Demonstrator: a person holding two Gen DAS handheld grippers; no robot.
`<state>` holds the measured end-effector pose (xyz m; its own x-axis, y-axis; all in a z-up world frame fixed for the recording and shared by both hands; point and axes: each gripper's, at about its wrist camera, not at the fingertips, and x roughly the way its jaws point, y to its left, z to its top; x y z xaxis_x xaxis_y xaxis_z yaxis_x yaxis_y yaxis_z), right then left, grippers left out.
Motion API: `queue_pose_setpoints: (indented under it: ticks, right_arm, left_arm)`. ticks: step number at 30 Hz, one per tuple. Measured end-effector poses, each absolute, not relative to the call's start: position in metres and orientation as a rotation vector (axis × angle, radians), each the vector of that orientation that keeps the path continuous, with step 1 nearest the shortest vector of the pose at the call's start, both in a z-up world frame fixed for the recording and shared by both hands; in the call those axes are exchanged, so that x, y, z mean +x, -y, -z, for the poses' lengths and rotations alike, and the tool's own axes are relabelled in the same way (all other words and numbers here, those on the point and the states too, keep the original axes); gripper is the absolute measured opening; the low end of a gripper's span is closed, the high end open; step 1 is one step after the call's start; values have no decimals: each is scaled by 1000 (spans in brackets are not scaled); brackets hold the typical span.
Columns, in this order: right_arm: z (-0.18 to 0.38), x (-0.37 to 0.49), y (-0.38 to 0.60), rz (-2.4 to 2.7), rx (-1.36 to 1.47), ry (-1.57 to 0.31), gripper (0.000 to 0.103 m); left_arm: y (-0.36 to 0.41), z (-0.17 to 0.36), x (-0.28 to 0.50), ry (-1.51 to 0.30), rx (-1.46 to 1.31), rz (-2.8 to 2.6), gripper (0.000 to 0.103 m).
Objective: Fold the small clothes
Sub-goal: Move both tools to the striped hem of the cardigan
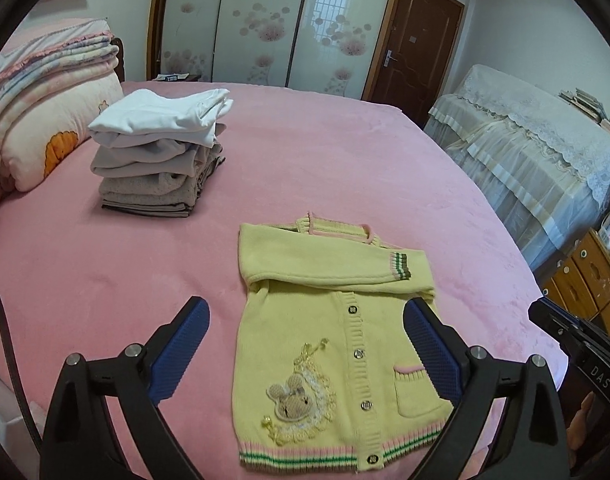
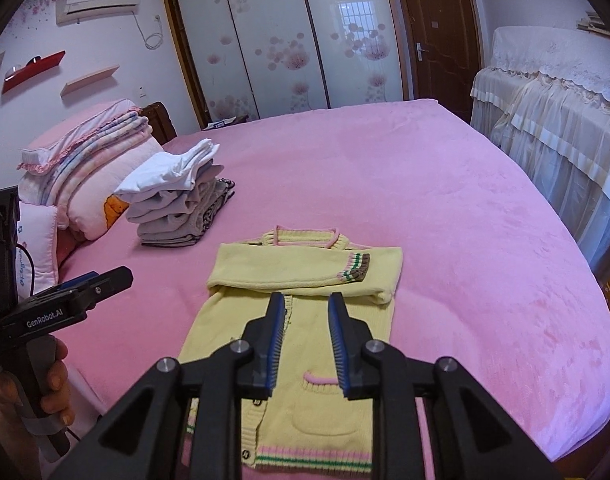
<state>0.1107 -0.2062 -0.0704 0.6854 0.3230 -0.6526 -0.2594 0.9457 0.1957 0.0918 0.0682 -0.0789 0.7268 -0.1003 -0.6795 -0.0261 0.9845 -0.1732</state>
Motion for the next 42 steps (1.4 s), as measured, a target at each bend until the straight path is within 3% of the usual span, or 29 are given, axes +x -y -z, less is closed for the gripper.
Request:
queue_pose_setpoints:
  ticks: [14,21,23,25,33,40,42]
  right_arm:
    - [63,56,208,-353,55,-701,22]
    - [100,43,216,-338,15,-768,23]
    - [112,44,221,-330,22,-800,31]
    - [126,47,227,-314,32,-831,48]
    - [183,53,245,-268,46,-954,49]
    - [211,56,250,-253,58,-1036,49]
    - [217,57,249,-256,61,-1049,49]
  left_arm:
    - [-76,74,37,-689,-184,46,99]
    - [-89,117,26,-775,-159,36,99]
    - [-93,136,27,-826,-149,37,99]
    - [-97,159,31,-895,-156,52,99]
    - [-125,247,42,-1116,-301,27,97]
    - [-126,270,33,-1167,-273,34,97]
    - [-128,272,32,-1167,-284,37,92]
